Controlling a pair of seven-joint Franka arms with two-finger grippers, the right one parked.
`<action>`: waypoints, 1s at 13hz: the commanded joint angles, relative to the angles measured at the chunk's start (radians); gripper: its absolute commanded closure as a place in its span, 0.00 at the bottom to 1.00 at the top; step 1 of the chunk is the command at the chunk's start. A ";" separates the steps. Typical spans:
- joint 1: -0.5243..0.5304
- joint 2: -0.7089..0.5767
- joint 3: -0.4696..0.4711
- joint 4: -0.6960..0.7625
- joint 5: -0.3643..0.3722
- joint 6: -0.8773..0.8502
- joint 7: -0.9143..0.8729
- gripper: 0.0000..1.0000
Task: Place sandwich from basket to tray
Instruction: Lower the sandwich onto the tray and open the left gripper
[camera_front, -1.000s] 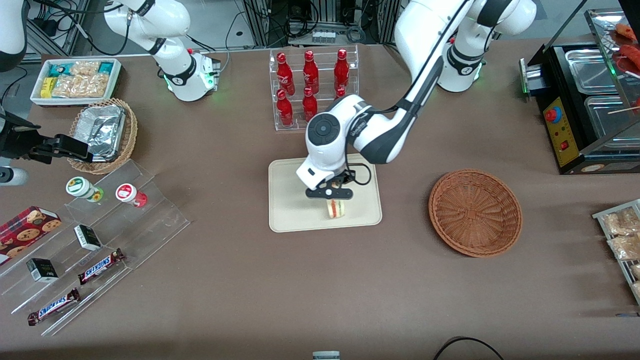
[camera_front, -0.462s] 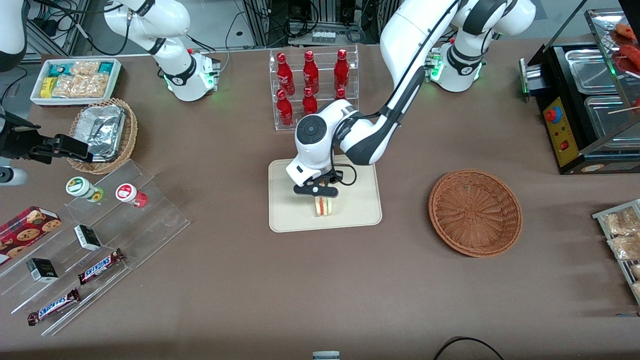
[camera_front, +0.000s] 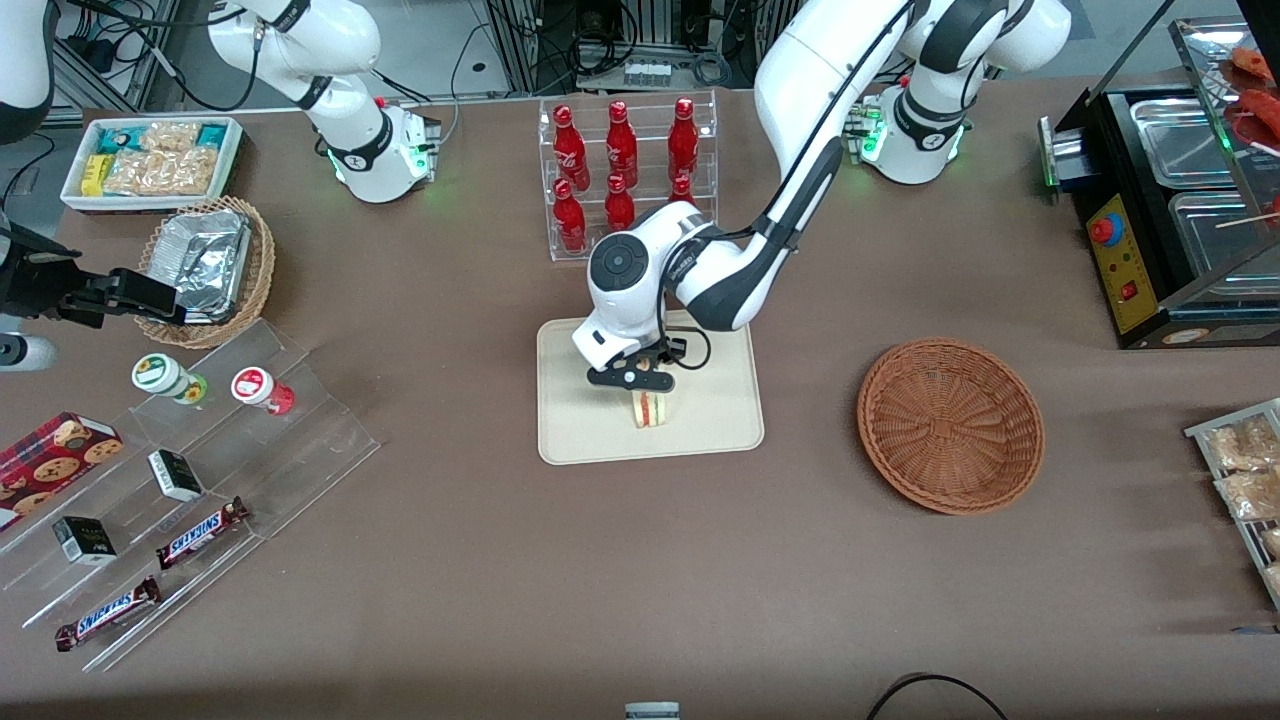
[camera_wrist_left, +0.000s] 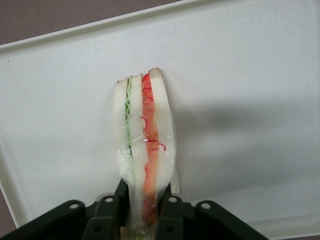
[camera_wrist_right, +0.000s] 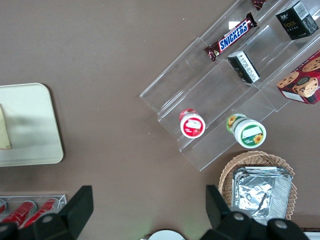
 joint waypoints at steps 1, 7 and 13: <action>-0.010 -0.020 0.012 0.002 0.004 -0.013 -0.016 0.00; 0.056 -0.169 0.019 0.012 -0.030 -0.163 -0.019 0.00; 0.240 -0.382 0.019 0.002 -0.028 -0.377 0.013 0.00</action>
